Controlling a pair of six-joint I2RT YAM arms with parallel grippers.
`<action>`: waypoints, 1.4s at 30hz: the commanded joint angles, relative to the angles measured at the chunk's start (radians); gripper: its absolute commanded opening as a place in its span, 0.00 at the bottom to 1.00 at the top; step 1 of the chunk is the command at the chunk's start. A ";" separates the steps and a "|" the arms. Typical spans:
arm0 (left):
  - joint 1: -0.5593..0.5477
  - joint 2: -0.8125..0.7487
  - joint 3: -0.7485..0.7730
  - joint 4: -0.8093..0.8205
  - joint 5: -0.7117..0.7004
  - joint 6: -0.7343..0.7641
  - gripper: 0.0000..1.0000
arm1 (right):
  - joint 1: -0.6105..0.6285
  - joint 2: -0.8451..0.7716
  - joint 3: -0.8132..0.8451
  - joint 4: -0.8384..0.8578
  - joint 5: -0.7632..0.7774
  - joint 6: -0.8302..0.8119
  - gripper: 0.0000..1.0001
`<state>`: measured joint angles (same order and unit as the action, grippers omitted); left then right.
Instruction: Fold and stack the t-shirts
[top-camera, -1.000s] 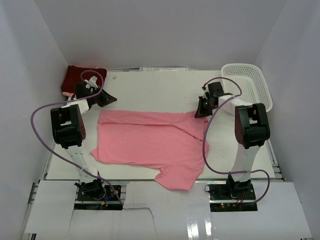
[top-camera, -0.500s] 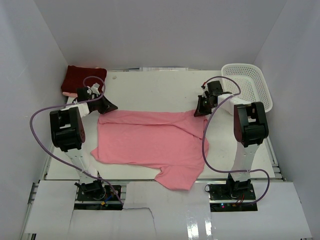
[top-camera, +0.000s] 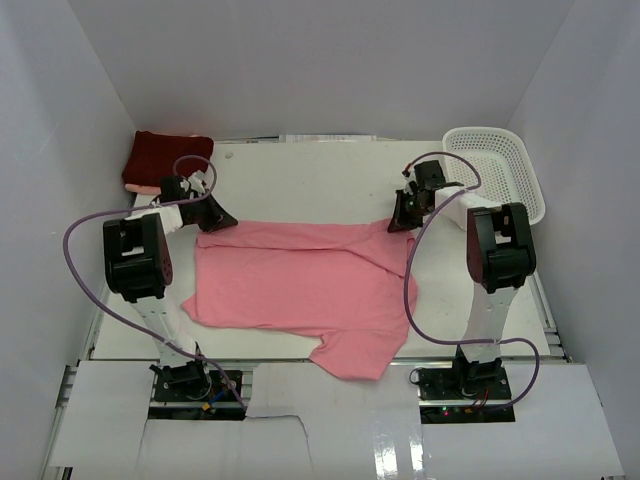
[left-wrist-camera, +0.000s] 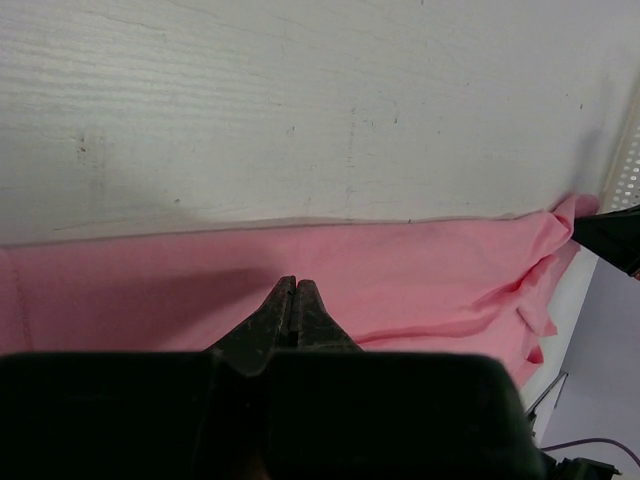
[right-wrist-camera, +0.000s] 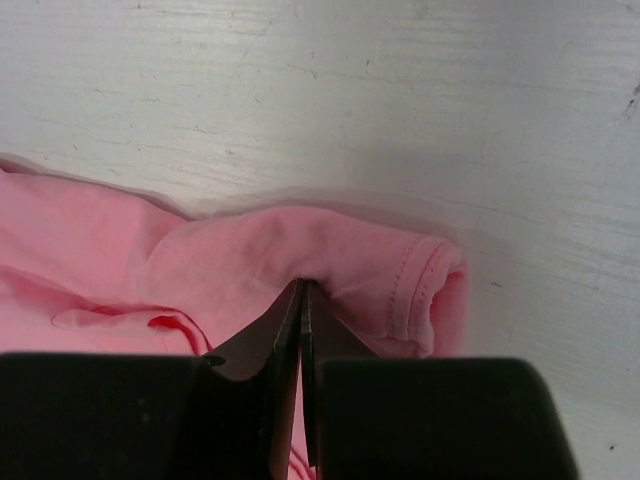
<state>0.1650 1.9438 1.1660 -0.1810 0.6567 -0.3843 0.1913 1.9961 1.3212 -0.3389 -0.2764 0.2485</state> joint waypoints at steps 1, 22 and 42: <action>-0.007 0.010 0.044 -0.026 -0.026 0.021 0.00 | 0.004 0.041 0.032 -0.025 0.029 -0.014 0.08; -0.024 0.297 0.316 -0.123 -0.097 0.004 0.00 | -0.009 0.308 0.406 -0.136 0.082 -0.008 0.08; -0.024 0.204 0.362 -0.153 -0.086 -0.016 0.00 | -0.084 0.321 0.652 -0.166 -0.021 -0.017 0.12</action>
<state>0.1417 2.2246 1.5341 -0.2783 0.6315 -0.4088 0.1108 2.3848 1.9575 -0.5041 -0.2764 0.2508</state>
